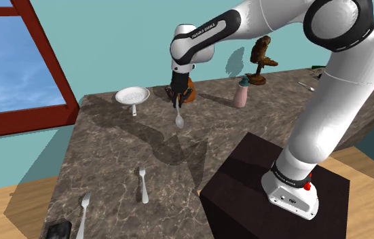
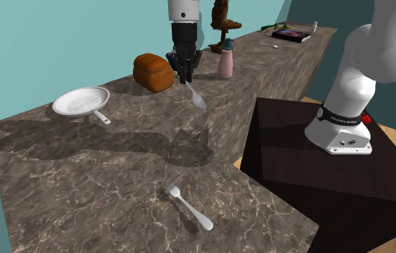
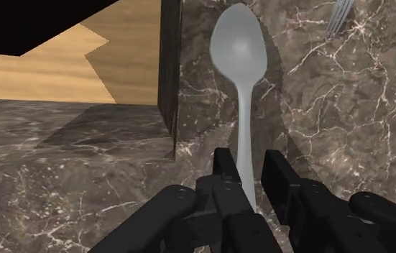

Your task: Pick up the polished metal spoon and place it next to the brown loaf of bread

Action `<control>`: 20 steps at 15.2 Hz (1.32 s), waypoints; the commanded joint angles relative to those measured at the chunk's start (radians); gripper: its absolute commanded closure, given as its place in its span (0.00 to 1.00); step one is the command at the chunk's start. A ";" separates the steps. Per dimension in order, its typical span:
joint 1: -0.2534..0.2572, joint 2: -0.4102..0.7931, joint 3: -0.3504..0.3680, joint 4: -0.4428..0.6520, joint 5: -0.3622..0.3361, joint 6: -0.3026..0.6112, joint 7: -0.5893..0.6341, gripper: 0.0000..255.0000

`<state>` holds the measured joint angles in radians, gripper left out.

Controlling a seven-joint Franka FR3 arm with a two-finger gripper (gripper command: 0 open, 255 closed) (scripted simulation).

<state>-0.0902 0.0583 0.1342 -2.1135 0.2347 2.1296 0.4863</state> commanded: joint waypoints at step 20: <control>-0.242 0.445 -0.159 0.653 -0.037 -0.280 -0.336 1.00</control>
<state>-0.3163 0.4658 -0.0187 -1.5175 0.1980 1.8731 0.1680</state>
